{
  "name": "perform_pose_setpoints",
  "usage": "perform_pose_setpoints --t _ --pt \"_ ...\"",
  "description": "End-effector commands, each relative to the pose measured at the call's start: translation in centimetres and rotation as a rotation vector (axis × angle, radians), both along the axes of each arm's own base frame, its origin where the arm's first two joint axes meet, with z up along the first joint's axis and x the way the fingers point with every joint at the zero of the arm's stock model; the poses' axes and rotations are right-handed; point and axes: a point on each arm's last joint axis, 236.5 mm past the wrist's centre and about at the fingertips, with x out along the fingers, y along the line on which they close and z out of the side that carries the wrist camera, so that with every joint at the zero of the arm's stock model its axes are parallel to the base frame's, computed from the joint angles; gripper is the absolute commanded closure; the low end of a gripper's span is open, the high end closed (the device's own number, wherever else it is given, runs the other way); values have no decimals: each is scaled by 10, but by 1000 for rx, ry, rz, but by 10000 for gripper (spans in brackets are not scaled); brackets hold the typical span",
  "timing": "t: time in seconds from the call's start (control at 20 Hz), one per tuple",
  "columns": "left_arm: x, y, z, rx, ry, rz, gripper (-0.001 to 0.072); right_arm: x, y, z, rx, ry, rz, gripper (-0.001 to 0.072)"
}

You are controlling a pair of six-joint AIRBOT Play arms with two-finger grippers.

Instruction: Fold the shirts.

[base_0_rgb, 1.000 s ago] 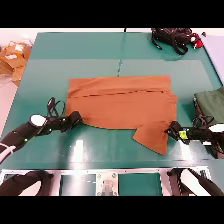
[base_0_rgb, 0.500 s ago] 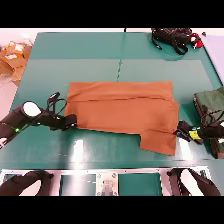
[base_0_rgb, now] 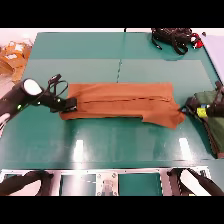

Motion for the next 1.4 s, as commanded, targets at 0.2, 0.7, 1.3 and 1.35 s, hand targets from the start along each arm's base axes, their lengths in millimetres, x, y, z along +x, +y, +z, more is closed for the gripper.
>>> perform_pose_setpoints --t 0.2,0.7,1.3,1.35 --pt "107 -14 -27 -3 -22 3 683 140 4 -35 30 -32 61 695" --pt "220 10 17 -36 -276 145 40 232 -36 -60 39 -110 54 305" --pt "185 55 22 -46 -79 144 40 133 -60 -109 276 136 303 108" --pt "183 53 23 -50 -74 139 40 132 -48 -112 337 124 339 108"
